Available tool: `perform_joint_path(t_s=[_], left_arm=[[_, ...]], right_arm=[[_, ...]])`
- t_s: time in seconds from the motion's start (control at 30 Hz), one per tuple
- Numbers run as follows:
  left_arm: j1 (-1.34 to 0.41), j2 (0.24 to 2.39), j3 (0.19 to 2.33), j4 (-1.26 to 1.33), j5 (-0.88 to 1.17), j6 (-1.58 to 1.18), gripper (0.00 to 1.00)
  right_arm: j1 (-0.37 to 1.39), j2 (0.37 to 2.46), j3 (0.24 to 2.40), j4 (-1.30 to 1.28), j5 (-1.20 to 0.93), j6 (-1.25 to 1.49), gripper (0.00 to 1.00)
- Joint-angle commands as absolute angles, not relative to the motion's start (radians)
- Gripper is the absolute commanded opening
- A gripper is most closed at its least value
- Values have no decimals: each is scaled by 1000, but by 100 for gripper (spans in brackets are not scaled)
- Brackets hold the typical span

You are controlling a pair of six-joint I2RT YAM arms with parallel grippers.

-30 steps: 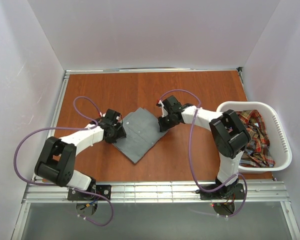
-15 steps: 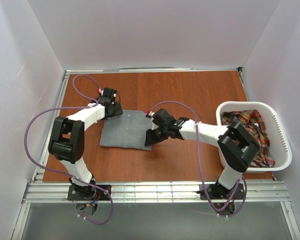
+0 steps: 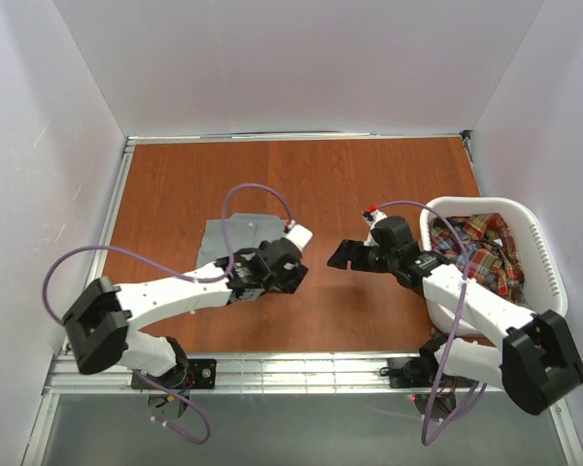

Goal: Fold and stack the long sleeve shirts
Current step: Fold the shirt

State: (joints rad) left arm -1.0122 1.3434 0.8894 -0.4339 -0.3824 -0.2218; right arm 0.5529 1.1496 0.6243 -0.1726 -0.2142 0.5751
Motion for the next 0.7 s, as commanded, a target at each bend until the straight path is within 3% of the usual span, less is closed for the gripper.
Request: perform_joint_path(t_s=[0.0,0.3,0.67], left_arm=[[-1081,1459,893,-495,-489,-210,81],[-1100,1615,959,-486,-482,-157,66],[-1135,1704,991,-485,-506,-138,58]], right_arm=[[529,1052,588,-140,-166,597,92],[511,979,546,-138,-179,607,91],[505,999,535,-120,-201,620,90]])
